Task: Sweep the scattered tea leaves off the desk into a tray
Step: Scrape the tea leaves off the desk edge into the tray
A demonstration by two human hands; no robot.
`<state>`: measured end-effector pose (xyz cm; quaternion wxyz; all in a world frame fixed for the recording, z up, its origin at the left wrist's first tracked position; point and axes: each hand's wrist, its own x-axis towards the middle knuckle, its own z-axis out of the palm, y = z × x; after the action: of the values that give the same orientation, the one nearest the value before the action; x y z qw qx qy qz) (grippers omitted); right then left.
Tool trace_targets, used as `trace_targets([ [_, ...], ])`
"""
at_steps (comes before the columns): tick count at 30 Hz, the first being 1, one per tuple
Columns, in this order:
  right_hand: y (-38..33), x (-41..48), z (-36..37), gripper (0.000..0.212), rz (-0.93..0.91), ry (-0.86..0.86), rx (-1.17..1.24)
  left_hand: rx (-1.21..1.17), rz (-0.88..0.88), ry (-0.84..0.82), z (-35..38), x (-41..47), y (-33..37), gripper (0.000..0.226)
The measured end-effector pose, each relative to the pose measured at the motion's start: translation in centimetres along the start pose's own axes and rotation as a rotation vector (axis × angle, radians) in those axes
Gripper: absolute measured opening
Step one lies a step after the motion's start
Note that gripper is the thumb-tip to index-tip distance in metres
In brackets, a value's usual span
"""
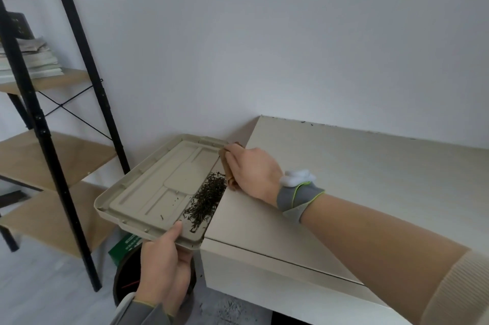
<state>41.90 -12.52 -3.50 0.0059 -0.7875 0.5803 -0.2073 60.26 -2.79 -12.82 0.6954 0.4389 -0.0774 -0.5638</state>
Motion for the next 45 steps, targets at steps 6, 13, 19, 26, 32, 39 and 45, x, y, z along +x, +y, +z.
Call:
trace_targets([
  [6, 13.6, 2.0, -4.9, 0.032, 0.360, 0.184, -0.012, 0.027, -0.014, 0.019, 1.1, 0.7, -0.3, 0.025],
  [13, 25.7, 5.0, -4.8, 0.018, 0.727, 0.129, -0.241, 0.133, -0.072, 0.020, 4.2, 2.5, -0.2, 0.029],
  [19, 21.4, 9.1, -1.4, 0.038, 0.623, 0.135, -0.233, 0.126, -0.094, 0.001, 6.1, 4.0, -0.6, 0.034],
  [26, 9.1, 12.6, 1.7, 0.016, 0.213, -0.033, -0.142, 0.063, -0.069, 0.005, 6.5, 5.8, -1.3, 0.037],
  [32, 3.4, 5.8, 0.6, 0.026, -0.025, -0.021, 0.141, 0.056, -0.049, -0.017, 6.0, 5.3, -1.2, 0.034],
  [39, 7.7, -3.1, -5.0, 0.032, 0.243, 0.004, -0.113, 0.087, -0.041, -0.017, 4.4, 3.3, -0.6, 0.033],
  [45, -0.7, -5.7, -1.6, 0.016, 0.010, -0.093, -0.232, 0.086, -0.064, -0.026, 3.0, 2.1, -0.5, 0.031],
])
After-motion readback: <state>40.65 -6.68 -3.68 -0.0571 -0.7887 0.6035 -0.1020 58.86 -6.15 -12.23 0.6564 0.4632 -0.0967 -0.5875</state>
